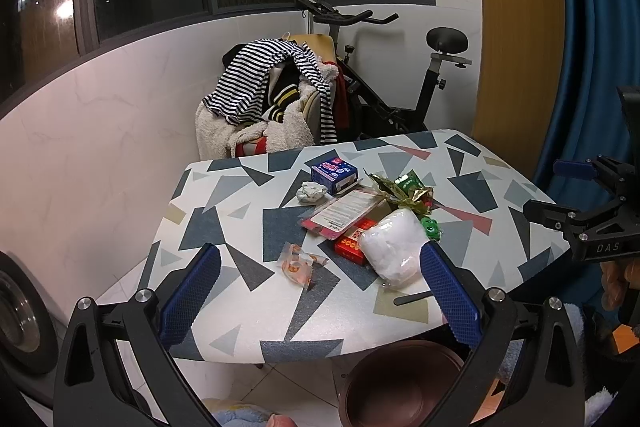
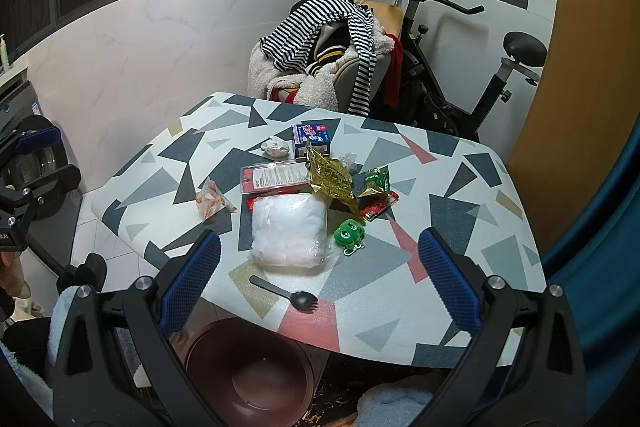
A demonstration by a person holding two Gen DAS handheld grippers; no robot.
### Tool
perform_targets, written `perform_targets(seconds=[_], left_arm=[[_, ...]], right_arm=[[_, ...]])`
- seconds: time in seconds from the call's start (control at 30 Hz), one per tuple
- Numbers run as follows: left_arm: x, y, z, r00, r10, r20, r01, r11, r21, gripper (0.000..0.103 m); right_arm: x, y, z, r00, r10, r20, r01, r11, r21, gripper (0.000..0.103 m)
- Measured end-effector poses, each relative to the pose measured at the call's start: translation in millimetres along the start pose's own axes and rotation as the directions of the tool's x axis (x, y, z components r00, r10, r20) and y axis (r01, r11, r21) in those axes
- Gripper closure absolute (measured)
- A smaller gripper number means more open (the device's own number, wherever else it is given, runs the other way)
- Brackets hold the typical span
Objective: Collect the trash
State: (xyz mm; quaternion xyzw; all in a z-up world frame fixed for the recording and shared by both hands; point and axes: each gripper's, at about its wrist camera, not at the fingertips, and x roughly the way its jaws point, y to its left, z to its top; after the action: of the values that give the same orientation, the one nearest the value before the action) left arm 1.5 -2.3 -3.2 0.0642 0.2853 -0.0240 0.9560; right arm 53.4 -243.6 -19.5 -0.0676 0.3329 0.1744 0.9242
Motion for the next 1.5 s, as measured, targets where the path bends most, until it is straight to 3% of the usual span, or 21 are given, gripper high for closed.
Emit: perform_targets(seconds=[0.37,0.77,1.03,1.5], left_arm=[[0.2,0.5,0.1,1.0,-0.004,-0.003,0.004,1.0,-0.004,0.005],[1.5,-2.7,-9.5,0.996,-0.092,-0.007,0.092,0.995,-0.027,0.005],[14.2,-7.4,-16.4,0.999,-0.046,-0.018,0.047,0.997,0.059,0.005],[53.4,24.5,-39.3,0.997,-0.028,-0.074,0.029,1.0,0.009,0.005]], right_arm=[[-0.1,0.5,0.1,1.0,0.0,0.0,0.0,1.0,-0.001,0.006],[0.6,0.4,-0.2,1.0,0.0,0.0,0.0,1.0,-0.001,0.006],[18.6,-3.2,-17.2,1.0,0.001,-0.022,-0.001,1.0,0.008,0.006],[67.4,-16.1,-42.7,0.989,0.098,-0.114,-0.086,0.991,0.1,0.006]])
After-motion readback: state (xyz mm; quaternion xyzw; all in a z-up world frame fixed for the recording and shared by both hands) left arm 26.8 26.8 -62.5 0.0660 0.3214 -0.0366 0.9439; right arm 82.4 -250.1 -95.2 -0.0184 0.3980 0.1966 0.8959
